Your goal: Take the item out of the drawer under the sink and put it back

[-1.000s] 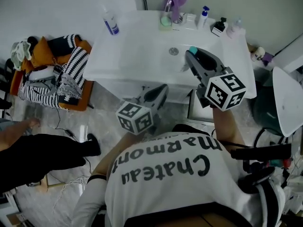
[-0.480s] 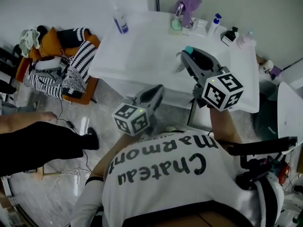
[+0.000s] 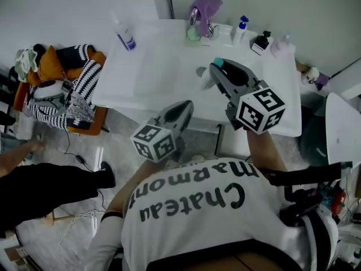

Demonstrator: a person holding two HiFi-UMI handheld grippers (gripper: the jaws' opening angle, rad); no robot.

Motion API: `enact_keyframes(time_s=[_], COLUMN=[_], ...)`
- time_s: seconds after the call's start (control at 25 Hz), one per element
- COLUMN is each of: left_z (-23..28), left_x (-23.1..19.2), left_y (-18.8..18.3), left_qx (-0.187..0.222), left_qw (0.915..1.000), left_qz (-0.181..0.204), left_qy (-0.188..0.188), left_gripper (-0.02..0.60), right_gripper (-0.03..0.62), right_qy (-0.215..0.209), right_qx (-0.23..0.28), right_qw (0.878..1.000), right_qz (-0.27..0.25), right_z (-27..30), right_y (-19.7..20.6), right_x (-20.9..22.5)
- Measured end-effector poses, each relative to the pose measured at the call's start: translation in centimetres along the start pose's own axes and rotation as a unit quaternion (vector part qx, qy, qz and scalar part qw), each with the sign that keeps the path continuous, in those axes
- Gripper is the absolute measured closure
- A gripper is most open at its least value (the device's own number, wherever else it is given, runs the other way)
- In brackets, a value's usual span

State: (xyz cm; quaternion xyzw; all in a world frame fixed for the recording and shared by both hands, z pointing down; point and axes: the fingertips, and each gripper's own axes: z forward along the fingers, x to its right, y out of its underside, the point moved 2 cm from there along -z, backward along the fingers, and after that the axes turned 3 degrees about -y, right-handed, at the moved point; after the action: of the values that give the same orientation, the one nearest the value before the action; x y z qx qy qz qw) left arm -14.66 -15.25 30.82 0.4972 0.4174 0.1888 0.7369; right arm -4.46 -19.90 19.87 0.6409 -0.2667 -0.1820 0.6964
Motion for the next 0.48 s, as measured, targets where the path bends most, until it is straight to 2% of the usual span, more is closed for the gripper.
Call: enact_keyframes(time_s=[0.28,0.48], left_z=[3.9,5.2], left_x=[1.3,0.6], left_y=[0.2,-0.2], left_qx=[-0.026,-0.042], left_qw=[0.9989,0.9963], left_qz=[0.006,-0.019], left_qy=[0.037,0.073], left_gripper=[0.572,0.572], right_gripper=[0.493,0.493], right_qy=[0.033,0.066], right_qx=[0.000,-0.009], right_qw=[0.999,0.998], right_qz=[0.007,0.010], right_z=[-1.2,-0.9], right_y=[0.1,0.7], right_x=[3.7,5.0])
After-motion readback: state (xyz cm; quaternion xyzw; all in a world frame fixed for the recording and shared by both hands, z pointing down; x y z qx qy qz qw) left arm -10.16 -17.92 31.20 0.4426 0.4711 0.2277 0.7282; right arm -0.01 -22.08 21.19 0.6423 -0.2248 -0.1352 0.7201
